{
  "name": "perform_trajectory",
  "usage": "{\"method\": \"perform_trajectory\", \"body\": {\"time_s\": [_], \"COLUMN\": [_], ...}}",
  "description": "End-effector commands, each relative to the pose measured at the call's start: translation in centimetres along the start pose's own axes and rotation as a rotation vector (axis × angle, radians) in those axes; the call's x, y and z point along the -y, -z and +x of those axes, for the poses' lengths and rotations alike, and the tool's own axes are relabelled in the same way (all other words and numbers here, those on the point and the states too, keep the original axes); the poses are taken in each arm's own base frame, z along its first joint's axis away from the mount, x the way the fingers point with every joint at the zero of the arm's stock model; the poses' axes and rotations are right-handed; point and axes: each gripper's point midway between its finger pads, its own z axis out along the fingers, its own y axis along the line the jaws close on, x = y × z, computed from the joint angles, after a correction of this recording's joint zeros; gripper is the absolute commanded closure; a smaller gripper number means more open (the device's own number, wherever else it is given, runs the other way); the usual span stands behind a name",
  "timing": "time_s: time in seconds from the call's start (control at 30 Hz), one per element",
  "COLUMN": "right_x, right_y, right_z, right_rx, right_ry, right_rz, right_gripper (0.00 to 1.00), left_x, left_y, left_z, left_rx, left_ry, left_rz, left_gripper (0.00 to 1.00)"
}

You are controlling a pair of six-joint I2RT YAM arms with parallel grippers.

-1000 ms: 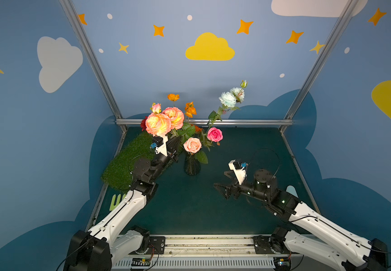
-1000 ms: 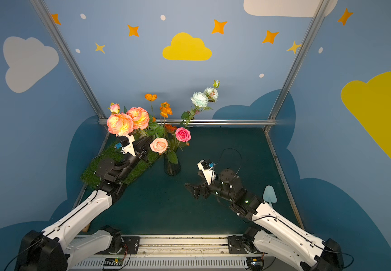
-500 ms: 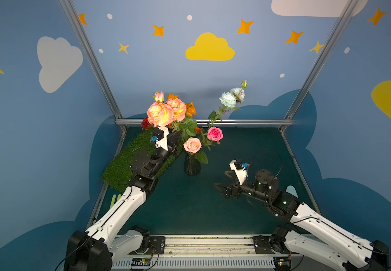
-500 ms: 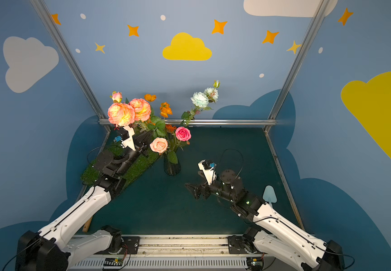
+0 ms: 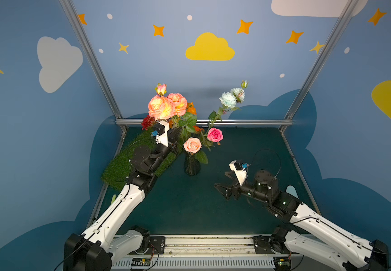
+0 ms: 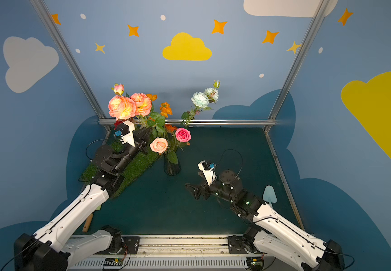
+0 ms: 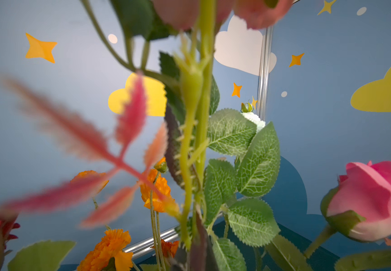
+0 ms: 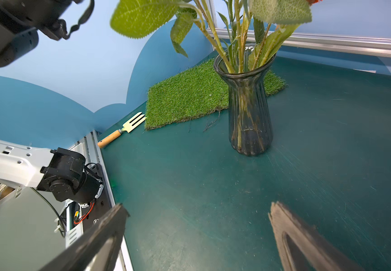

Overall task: Pick out pink flowers from the vase
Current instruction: Pick up the flower from the vase.

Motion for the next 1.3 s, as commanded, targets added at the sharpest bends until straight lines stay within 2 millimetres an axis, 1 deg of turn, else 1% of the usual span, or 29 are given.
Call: {"method": "perform_trajectory", "body": {"time_s": [0.0, 0.23, 0.47, 0.6, 0.77, 1.1, 1.27], "right_x": [-0.2, -0.4, -0.4, -0.5, -0.5, -0.8, -1.0], "right_y": [0.0, -0.1, 0.0, 0.0, 0.0, 0.0, 0.2], "right_z": [-0.2, -0.2, -0.3, -0.4, -0.5, -0.5, -0.6], "right_rx": [0.018, 0.02, 0.024, 0.026, 0.027, 0.029, 0.034], "right_ry": [-0.002, -0.005, -0.002, 0.0, 0.007, 0.004, 0.007], "right_rz": [-0.006, -0.014, -0.015, -0.019, -0.016, -0.029, -0.03], "right_gripper": [0.03, 0.03, 0.03, 0.03, 0.03, 0.03, 0.03], "left_x": [0.1, 0.7, 1.0, 1.2, 1.1, 1.7, 1.8], "left_y": [0.0, 0.4, 1.1, 1.5, 3.2, 5.6, 7.5], "left_z": [-2.6, -4.3, -6.5, -7.3, -9.1, -12.6, -14.7], "left_rx": [0.04, 0.057, 0.092, 0.101, 0.173, 0.252, 0.278], "left_ry": [-0.039, -0.054, -0.074, -0.09, -0.099, -0.11, -0.116], "left_rz": [-0.006, 0.01, 0.013, 0.013, -0.013, -0.016, -0.043], "left_gripper": [0.98, 0.98, 0.98, 0.98, 0.98, 0.98, 0.98]}}
